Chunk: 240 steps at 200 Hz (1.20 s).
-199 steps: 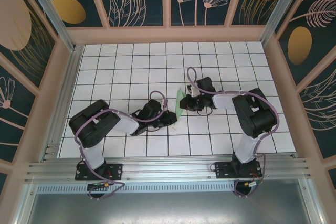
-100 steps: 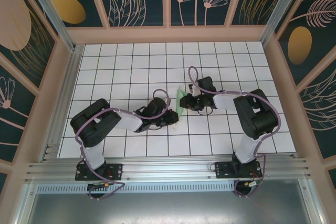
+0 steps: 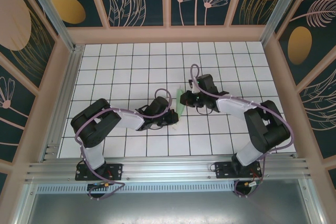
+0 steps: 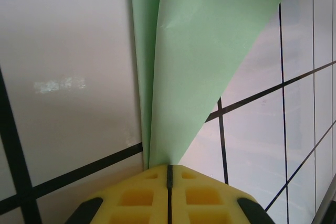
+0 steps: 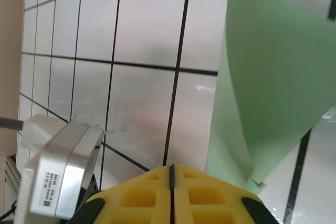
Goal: Fold a paper plane with a square sheet of paper (pick it up from the middle)
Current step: Fold the wing for the fifth time at the center of the table.
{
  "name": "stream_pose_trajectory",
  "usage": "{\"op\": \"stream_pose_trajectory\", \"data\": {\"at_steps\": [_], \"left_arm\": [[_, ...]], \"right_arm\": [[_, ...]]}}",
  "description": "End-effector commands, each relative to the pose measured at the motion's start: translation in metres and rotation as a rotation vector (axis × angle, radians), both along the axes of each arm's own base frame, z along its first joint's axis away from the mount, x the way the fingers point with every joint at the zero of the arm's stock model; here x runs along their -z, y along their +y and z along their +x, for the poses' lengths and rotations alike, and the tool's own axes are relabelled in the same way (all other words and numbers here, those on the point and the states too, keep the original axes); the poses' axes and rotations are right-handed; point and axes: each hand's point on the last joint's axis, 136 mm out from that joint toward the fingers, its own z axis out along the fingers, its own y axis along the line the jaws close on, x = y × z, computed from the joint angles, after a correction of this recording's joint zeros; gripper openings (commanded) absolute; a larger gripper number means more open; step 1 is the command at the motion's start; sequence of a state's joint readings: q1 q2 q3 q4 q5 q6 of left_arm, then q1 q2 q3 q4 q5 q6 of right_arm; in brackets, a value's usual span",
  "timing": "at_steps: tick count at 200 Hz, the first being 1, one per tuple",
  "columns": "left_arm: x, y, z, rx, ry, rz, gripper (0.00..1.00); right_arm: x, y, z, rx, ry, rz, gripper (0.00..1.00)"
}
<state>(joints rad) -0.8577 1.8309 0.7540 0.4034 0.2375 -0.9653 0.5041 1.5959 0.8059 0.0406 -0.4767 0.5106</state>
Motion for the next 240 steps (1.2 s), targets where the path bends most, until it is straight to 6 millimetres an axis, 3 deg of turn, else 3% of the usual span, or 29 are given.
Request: {"op": "stream_pose_trajectory", "data": {"at_steps": [1, 85, 117, 145, 162, 240], "left_arm": [[0.029, 0.014, -0.006, -0.009, 0.035, 0.11, 0.09], [0.021, 0.012, -0.005, -0.005, 0.027, 0.096, 0.09], [-0.013, 0.004, 0.006, -0.032, -0.035, 0.019, 0.14], [-0.046, 0.003, 0.017, -0.088, -0.084, -0.127, 0.17], [-0.056, -0.002, 0.019, -0.087, -0.099, -0.189, 0.17], [-0.016, -0.006, 0.009, -0.052, -0.013, -0.153, 0.11]], "right_arm": [[0.025, 0.004, -0.013, -0.033, 0.08, -0.024, 0.08], [0.064, 0.0, -0.013, -0.029, 0.145, -0.086, 0.07], [0.073, -0.004, -0.017, -0.023, 0.175, -0.111, 0.07], [0.072, -0.004, -0.019, -0.018, 0.184, -0.106, 0.06], [0.069, -0.002, -0.019, -0.019, 0.186, -0.092, 0.06], [0.062, 0.003, -0.018, -0.025, 0.189, -0.055, 0.06]]}}
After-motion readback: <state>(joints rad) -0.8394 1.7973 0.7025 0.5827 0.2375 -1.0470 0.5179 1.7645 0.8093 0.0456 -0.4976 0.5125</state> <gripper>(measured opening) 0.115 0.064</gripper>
